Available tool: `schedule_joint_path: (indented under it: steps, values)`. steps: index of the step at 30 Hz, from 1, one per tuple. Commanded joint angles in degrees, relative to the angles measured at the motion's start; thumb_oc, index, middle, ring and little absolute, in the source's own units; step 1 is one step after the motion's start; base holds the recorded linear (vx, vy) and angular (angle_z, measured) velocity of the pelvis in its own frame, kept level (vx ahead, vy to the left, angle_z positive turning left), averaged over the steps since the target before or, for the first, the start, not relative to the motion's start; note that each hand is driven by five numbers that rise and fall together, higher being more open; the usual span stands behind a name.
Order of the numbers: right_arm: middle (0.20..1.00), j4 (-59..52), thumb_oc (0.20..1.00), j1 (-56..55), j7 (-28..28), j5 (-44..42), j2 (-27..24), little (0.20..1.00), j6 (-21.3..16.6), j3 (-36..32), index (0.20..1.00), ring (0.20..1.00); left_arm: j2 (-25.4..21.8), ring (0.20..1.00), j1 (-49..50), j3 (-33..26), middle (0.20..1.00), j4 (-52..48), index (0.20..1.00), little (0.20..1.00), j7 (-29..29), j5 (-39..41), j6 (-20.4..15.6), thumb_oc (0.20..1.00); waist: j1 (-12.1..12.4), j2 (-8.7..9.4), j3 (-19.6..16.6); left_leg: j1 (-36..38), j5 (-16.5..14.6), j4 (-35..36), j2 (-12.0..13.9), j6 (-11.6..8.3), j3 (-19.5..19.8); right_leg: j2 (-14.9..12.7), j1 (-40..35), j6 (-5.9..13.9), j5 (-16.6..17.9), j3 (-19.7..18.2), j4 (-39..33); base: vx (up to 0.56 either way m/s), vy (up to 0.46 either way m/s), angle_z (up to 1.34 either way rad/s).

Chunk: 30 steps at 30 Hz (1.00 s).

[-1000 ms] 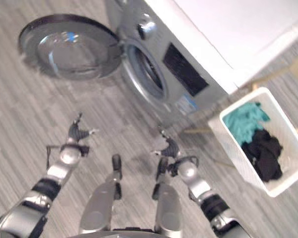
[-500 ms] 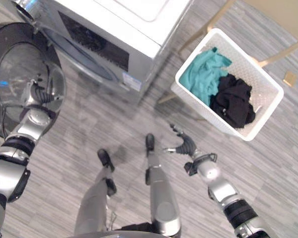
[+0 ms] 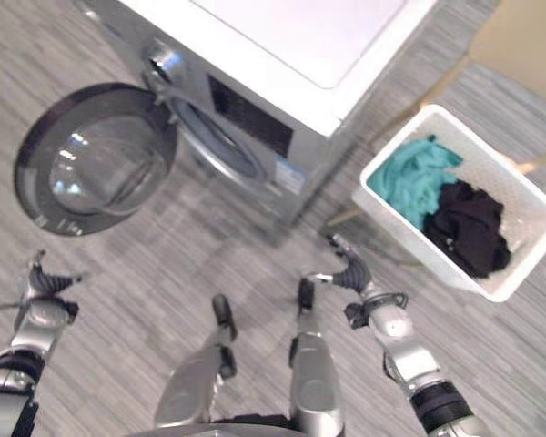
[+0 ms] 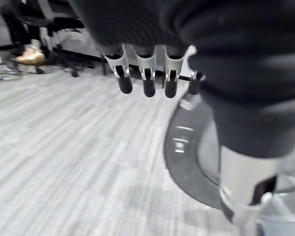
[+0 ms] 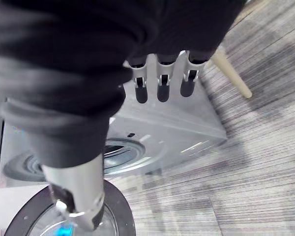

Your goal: Grab the laundry basket,head to the washer,open it,put in the laundry and shut it.

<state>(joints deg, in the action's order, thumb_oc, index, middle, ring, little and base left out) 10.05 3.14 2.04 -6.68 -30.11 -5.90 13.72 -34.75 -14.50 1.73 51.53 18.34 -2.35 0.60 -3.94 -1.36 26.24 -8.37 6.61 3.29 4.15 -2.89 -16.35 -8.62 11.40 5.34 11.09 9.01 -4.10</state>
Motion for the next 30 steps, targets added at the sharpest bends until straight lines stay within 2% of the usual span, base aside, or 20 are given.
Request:
schedule_joint_path:
  steps: [1, 3, 6, 8, 9, 10, 13, 14, 16, 17, 18, 19, 20, 21, 22, 24, 26, 27, 29, 30]
  values:
    - [1.0, -1.41, 1.0, -0.99, -0.36, 1.23, 2.46, 1.0, -1.21, 0.06, 1.0, 1.0, -0.04, 1.0, -0.7, 1.29, 1.0, 0.78, 1.0, 1.0, 0.4, 1.06, -1.94, 1.0, -0.58, 4.4, -5.47, -2.14, -9.86, -9.0, -2.55, 1.5, 1.67, -3.87, 2.18, 4.28, -9.26, -0.54, 10.06, 0.08, 0.058, -0.01]
    - [1.0, -2.51, 1.0, -1.1, 0.25, 4.89, 2.25, 1.0, -0.42, -2.0, 1.0, 1.0, 5.27, 1.0, 4.12, 2.2, 1.0, -3.04, 1.0, 1.0, -0.81, 1.32, -2.33, 1.0, -0.81, 3.97, -7.05, 0.68, -11.0, -9.07, -2.83, 2.09, 1.21, -3.75, 0.71, 4.36, -10.71, -0.84, 11.86, 0.11, 0.058, -0.03]
    - [1.0, -3.09, 1.0, -0.88, 1.33, 7.41, 2.23, 1.0, -0.01, -3.3, 1.0, 1.0, 8.18, 1.0, 7.58, 2.25, 1.0, -5.68, 1.0, 1.0, -1.43, 2.25, -2.54, 1.0, -0.91, 3.72, -7.42, 2.72, -11.95, -9.29, -2.69, 2.57, 0.25, -3.74, 0.41, 4.63, -11.47, -0.83, 14.01, 0.07, 0.028, -0.16]
    - [1.0, -3.34, 1.0, -0.76, 1.67, 9.11, 2.42, 1.0, 0.35, -4.02, 1.0, 1.0, 10.46, 1.0, 10.9, 2.05, 1.0, -7.55, 1.0, 1.0, -2.01, 2.86, -2.45, 1.0, -0.66, 3.55, -7.85, 4.99, -12.93, -9.32, -2.36, 2.78, -1.09, -4.18, 0.43, 4.85, -11.66, 0.98, 15.89, 0.11, -0.002, -0.35]
    - [1.0, -3.47, 1.0, 0.0, 2.7, 10.51, 2.28, 1.0, 0.74, -4.69, 1.0, 1.0, 12.42, 1.0, 13.07, 2.39, 1.0, -7.38, 1.0, 1.0, -2.44, 3.62, -2.41, 1.0, -0.19, 3.45, -8.49, 7.48, -13.7, -8.92, -1.6, 2.57, -3.38, -5.56, 0.2, 4.94, -11.45, 6.23, 17.08, 0.22, -0.078, -0.81]
    - [1.0, -3.8, 1.0, 0.21, 2.58, 10.97, 2.23, 1.0, 0.99, -4.98, 1.0, 1.0, 13.1, 1.0, 13.73, 2.69, 1.0, -7.28, 1.0, 1.0, -3.22, 3.78, -2.12, 1.0, 0.09, 3.17, -9.17, 9.11, -15.0, -8.54, -1.23, 2.08, -3.79, -6.09, -0.25, 5.44, -11.88, 9.2, 17.28, 0.24, -0.136, -1.23]
    - [1.0, -3.34, 1.0, 1.29, 3.22, 12.95, 1.98, 1.0, 1.23, -4.78, 1.0, 1.0, 14.4, 1.0, 15.53, 2.96, 1.0, -5.9, 1.0, 1.0, -4.59, 3.56, -1.64, 1.0, 0.58, 2.76, -11.01, 11.59, -14.8, -7.05, 0.01, 1.45, -7.52, -8.36, 1.24, 5.24, -8.95, 19.52, 15.99, 0.19, -0.182, -1.36]
    - [1.0, -3.42, 1.0, 0.68, 3.66, 13.75, 1.75, 1.0, 1.14, -5.2, 1.0, 1.0, 14.58, 1.0, 15.77, 3.34, 1.0, -5.32, 1.0, 1.0, -5.39, 3.04, -1.72, 1.0, 0.3, 3.05, -11.63, 12.0, -15.03, -7.12, 0.29, 1.22, -7.67, -8.1, 0.49, 5.09, -9.64, 19.88, 13.67, 0.23, -0.33, -0.62]
    - [1.0, -3.98, 1.0, -1.41, 3.87, 14.71, 1.31, 1.0, 0.98, -6.02, 1.0, 1.0, 15.47, 1.0, 17.39, 4.38, 1.0, -5.34, 1.0, 1.0, -6.24, 1.65, -2.23, 1.0, -1.13, 3.44, -12.89, 12.48, -16.68, -9.75, 1.36, 0.68, -7.6, -5.69, -0.7, 4.2, -10.88, 15.81, 11.92, 0.25, -0.304, -0.5]
    - [1.0, -3.91, 1.0, -1.74, 4.08, 15.39, 0.72, 1.0, 1.0, -6.36, 1.0, 1.0, 16.13, 1.0, 17.82, 4.43, 1.0, -5.17, 1.0, 1.0, -6.73, 1.69, -2.3, 1.0, -1.32, 3.2, -13.55, 12.44, -17.24, -12.05, 2.35, 0.17, -8.25, -4.95, -1.21, 3.74, -11.2, 15.23, 11.17, 0.31, -0.344, -0.08]
    - [1.0, -3.92, 1.0, -2.15, 4.68, 15.88, -0.63, 1.0, 0.89, -6.62, 1.0, 1.0, 17.01, 1.0, 18.08, 5.11, 1.0, -4.79, 1.0, 1.0, -7.33, 2.04, -2.36, 1.0, -1.41, 3.05, -13.95, 10.85, -15.62, -19.9, 6.02, -1.97, -9.4, -3.24, -3.89, 2.17, -12.48, 15.15, 9.17, 0.21, -0.278, -0.04]
    - [1.0, -3.95, 1.0, -2.2, 4.69, 15.87, -0.67, 1.0, 0.89, -6.65, 1.0, 1.0, 17.05, 1.0, 18.07, 5.16, 1.0, -4.77, 1.0, 1.0, -7.32, 2.05, -2.37, 1.0, -1.37, 2.87, -13.9, 10.62, -15.74, -20.52, 6.49, -2.28, -9.29, -2.87, -4.03, 1.95, -12.52, 15.23, 8.97, 0.21, -0.311, -0.24]
    - [1.0, -3.95, 1.0, -2.14, 4.2, 16.43, -1.71, 1.0, 1.33, -6.36, 1.0, 1.0, 17.22, 1.0, 18.02, 5.49, 1.0, -4.68, 1.0, 1.0, -7.81, 2.02, -2.31, 1.0, -1.2, 2.8, -13.79, 10.0, -13.15, -23.94, 8.09, -3.28, -8.74, -1.8, -5.25, 1.19, -13.11, 14.71, 8.17, 0.07, -0.122, -0.57]
    - [1.0, -3.99, 1.0, -2.14, 4.18, 16.42, -1.77, 1.0, 1.37, -6.38, 1.0, 1.0, 17.27, 1.0, 18.0, 5.5, 1.0, -4.67, 1.0, 1.0, -7.82, 2.01, -2.31, 1.0, -1.17, 2.64, -13.7, 9.9, -13.14, -24.32, 8.47, -3.58, -8.64, -1.47, -5.42, 0.99, -13.14, 14.75, 7.99, 0.17, -0.218, -0.67]
    - [1.0, -2.82, 1.0, -0.65, 4.12, 17.14, -3.71, 1.0, 1.51, -4.73, 1.0, 1.0, 17.95, 1.0, 17.62, 7.2, 1.0, -4.78, 1.0, 1.0, -8.23, 2.24, -2.95, 1.0, -0.01, 2.11, -12.8, 7.13, -9.01, -28.59, 8.31, -5.21, -3.36, 0.6, -6.91, -0.82, -14.69, 13.2, 6.74, 0.11, -0.143, -0.53]
    - [1.0, -2.55, 1.0, -0.21, 4.04, 17.35, -3.96, 1.0, 1.71, -4.22, 1.0, 1.0, 18.13, 1.0, 17.49, 7.66, 1.0, -4.56, 1.0, 1.0, -8.42, 2.36, -2.97, 1.0, 0.19, 2.23, -12.75, 5.82, -9.61, -28.4, 7.51, -4.92, -1.31, 0.82, -7.15, -1.11, -15.03, 12.64, 6.51, 0.09, -0.08, -0.35]
    - [1.0, -1.39, 1.0, 2.62, 3.68, 19.22, -5.92, 1.0, 1.58, -1.7, 1.0, 1.0, 18.12, 1.0, 17.8, 9.06, 1.0, -4.61, 1.0, 1.0, -8.99, 2.02, -3.56, 1.0, 1.71, 2.83, -12.36, 1.59, -13.53, -23.22, 3.83, -3.43, 4.46, 1.08, -8.06, -0.67, -15.88, 9.63, 5.72, 0.12, -0.015, -0.36]
    - [1.0, -0.91, 1.0, 3.16, 3.79, 19.55, -6.19, 1.0, 1.52, -1.16, 1.0, 1.0, 17.98, 1.0, 17.97, 9.19, 1.0, -4.99, 1.0, 1.0, -9.06, 2.03, -3.62, 1.0, 1.95, 3.17, -12.27, 0.67, -11.96, -20.17, 2.65, -2.69, 4.99, 0.58, -7.44, -0.71, -14.83, 9.46, 5.59, 0.1, 0.028, -0.33]
    - [1.0, 0.08, 1.0, 4.27, 4.12, 19.92, -6.78, 1.0, 1.37, -0.11, 1.0, 1.0, 17.71, 1.0, 18.08, 9.23, 1.0, -5.04, 1.0, 1.0, -8.99, 2.13, -3.89, 1.0, 2.53, 2.97, -12.11, 0.09, -10.86, -17.17, 1.77, -2.81, 6.71, 1.08, -7.5, -0.43, -14.78, 8.49, 5.4, 0.05, 0.037, -0.39]
    - [1.0, 1.42, 1.0, 5.62, 4.44, 20.73, -7.17, 1.0, 1.31, 1.11, 1.0, 1.0, 17.53, 1.0, 18.32, 9.48, 1.0, -4.94, 1.0, 1.0, -8.89, 2.39, -4.22, 1.0, 3.44, 2.61, -11.87, -1.0, -8.99, -14.13, 0.99, -3.18, 9.13, 1.9, -7.73, -0.11, -14.86, 7.33, 5.09, 0.09, 0.04, -0.57]
